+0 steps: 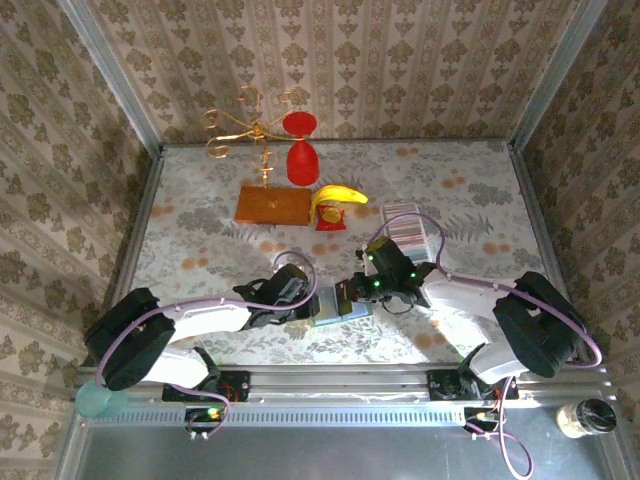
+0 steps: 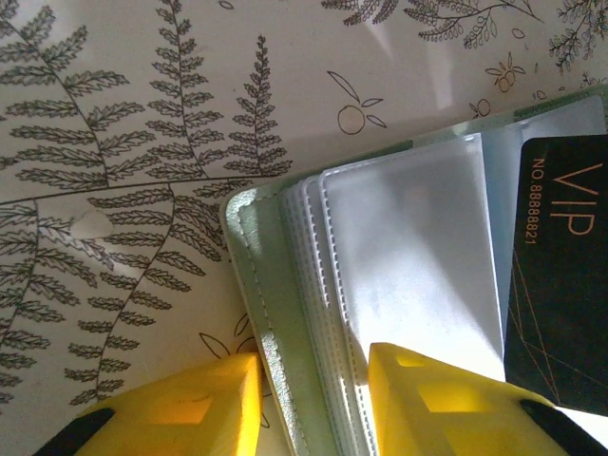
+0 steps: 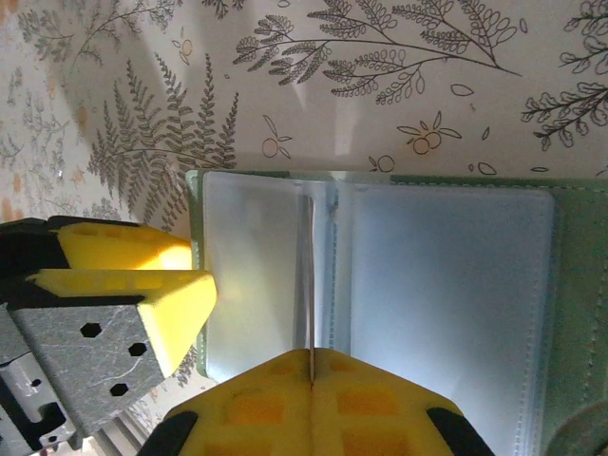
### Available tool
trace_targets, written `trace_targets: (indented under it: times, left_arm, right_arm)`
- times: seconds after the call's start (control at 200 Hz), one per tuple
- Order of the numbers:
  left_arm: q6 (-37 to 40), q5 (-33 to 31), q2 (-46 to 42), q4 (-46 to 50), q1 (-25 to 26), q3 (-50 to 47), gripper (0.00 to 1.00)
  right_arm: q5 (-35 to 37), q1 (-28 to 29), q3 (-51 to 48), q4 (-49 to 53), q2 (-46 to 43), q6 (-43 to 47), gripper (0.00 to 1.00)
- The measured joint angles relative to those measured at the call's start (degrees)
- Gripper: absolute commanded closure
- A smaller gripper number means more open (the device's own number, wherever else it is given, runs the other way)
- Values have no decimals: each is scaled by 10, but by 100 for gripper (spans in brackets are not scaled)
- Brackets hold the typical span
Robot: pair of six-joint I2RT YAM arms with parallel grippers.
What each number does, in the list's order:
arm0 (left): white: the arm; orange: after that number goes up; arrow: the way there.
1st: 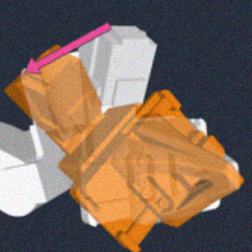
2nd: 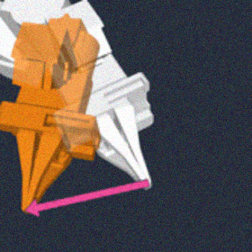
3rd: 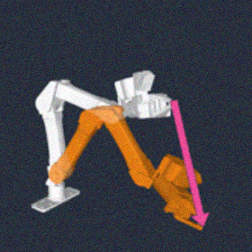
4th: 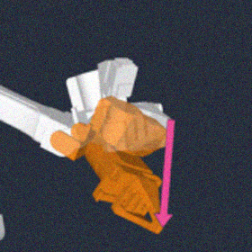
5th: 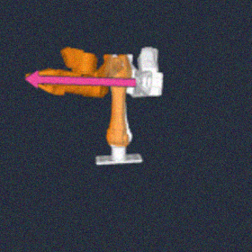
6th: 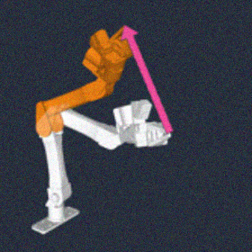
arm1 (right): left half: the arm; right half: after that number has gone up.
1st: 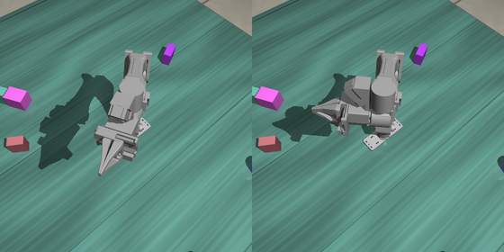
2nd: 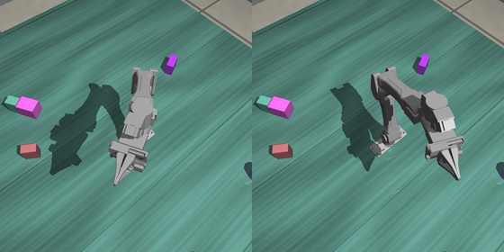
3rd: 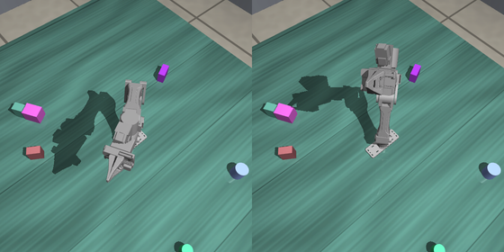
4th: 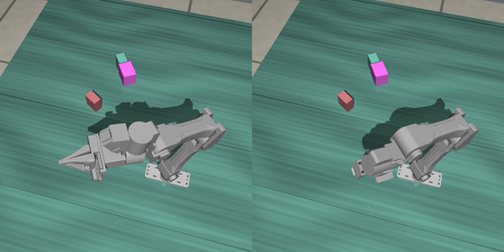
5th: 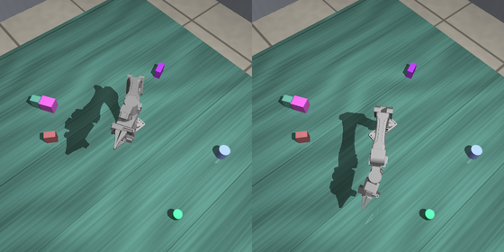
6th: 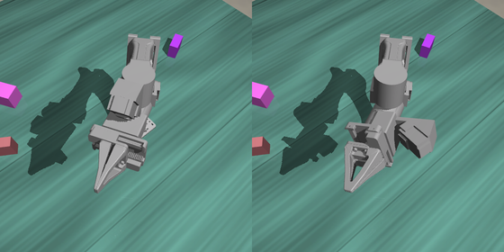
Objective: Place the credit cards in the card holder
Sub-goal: Insert the credit card into the card slot.
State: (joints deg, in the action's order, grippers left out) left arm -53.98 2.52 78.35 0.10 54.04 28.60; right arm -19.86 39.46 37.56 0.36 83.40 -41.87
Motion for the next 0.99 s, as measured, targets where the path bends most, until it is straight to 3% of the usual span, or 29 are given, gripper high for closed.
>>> trace_targets:
  times: [0.635,0.995]
  left_arm:
    - [0,-18,9,-21,7,1,71]
    - [0,-20,11,-29,12,1,72]
  right_arm:
    - [-8,-10,-35,-66,1,-68,100]
    - [5,-10,-60,-67,-45,-96,100]
